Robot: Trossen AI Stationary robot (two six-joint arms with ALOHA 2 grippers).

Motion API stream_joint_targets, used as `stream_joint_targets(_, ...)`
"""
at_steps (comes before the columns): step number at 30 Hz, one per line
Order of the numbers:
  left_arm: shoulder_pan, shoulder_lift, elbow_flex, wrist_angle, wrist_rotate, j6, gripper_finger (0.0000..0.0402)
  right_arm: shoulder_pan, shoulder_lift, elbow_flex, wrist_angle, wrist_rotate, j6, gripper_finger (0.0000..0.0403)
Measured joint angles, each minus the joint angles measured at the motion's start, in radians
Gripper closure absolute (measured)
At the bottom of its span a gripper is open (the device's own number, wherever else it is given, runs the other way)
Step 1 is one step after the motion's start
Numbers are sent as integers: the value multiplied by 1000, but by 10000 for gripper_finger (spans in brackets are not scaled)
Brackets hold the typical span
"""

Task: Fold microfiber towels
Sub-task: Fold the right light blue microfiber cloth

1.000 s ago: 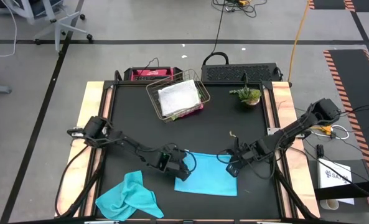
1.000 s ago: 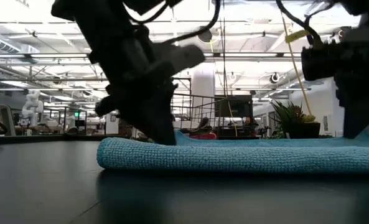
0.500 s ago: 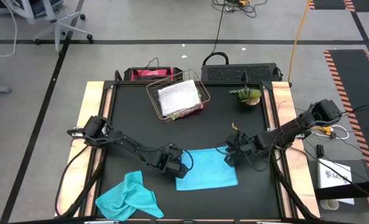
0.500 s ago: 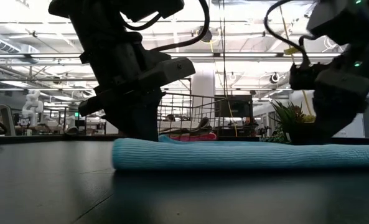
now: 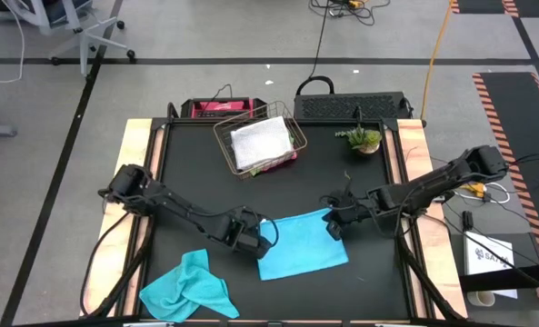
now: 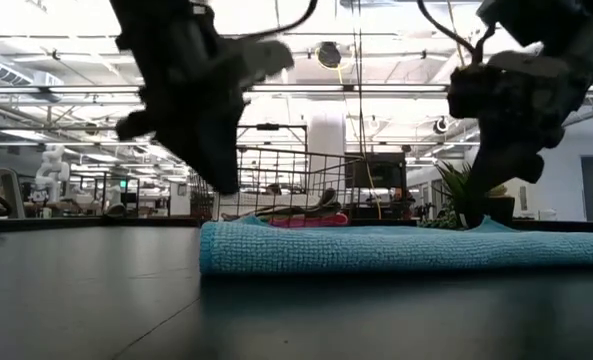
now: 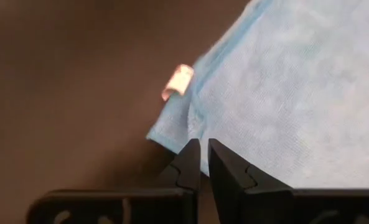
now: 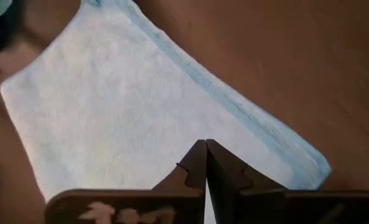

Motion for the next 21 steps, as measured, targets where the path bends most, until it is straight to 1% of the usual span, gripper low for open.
stream_joint_targets(2,-2,-19,20,-43,-28,0,371,7,-30,0,-34,-1,18,403)
stream_joint_targets(6,2,-48,32,-51,-56,13,371,13,-61,-1,-82,-16,23,403)
stream_joint_targets(9,6,-50,32,-52,-61,38,371,10,-69,-2,-92,-71,16,403)
stream_joint_targets(13,5,-53,32,-44,-73,40,371,5,-70,-1,-71,-91,8,403)
stream_joint_targets(14,4,-53,32,-42,-73,41,371,-1,-69,-1,-68,-115,27,403)
stream_joint_targets(18,5,-53,32,-34,-74,42,371,-10,-69,-1,-67,-305,140,403)
stream_joint_targets(20,5,-53,32,-33,-78,42,371,21,-70,-1,-90,-343,191,403)
stream_joint_targets(21,5,-53,32,-32,-78,42,371,41,-70,-1,-103,-345,211,403)
